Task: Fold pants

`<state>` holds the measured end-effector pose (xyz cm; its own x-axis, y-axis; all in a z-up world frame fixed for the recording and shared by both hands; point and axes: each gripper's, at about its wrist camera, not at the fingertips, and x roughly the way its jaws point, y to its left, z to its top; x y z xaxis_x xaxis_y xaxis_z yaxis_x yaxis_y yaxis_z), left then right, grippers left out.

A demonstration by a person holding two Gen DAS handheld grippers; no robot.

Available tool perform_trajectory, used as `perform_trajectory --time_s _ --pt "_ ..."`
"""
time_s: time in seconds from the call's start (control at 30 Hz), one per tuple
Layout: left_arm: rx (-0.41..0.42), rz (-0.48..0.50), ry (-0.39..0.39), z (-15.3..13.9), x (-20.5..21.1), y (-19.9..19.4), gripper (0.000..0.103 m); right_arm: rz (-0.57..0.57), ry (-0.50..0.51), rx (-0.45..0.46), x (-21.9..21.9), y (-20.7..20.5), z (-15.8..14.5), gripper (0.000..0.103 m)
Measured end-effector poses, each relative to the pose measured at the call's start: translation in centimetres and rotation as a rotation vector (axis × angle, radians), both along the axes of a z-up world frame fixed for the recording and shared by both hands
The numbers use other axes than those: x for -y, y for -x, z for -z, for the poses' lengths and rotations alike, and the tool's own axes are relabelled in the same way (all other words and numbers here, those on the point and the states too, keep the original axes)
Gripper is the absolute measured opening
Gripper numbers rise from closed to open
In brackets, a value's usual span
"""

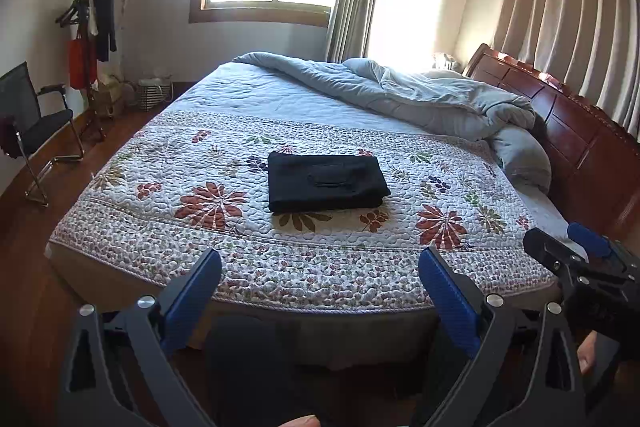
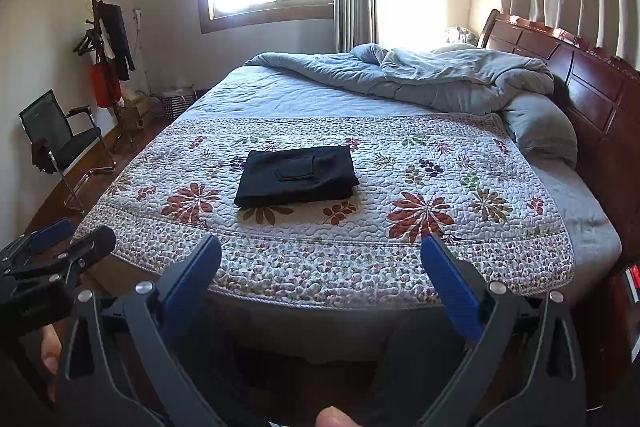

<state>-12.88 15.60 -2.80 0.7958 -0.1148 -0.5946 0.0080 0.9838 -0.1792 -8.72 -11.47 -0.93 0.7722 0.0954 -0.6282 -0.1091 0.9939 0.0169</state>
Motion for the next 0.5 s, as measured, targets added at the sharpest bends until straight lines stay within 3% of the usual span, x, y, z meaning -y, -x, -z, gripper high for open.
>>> perform_trajectory --time_s 0.5 --pt "-0.015 -0.02 0.01 0.6 -0.8 -2.3 0.099 -0.013 0.002 -0.023 -0.6 -2.8 1.0 0.099"
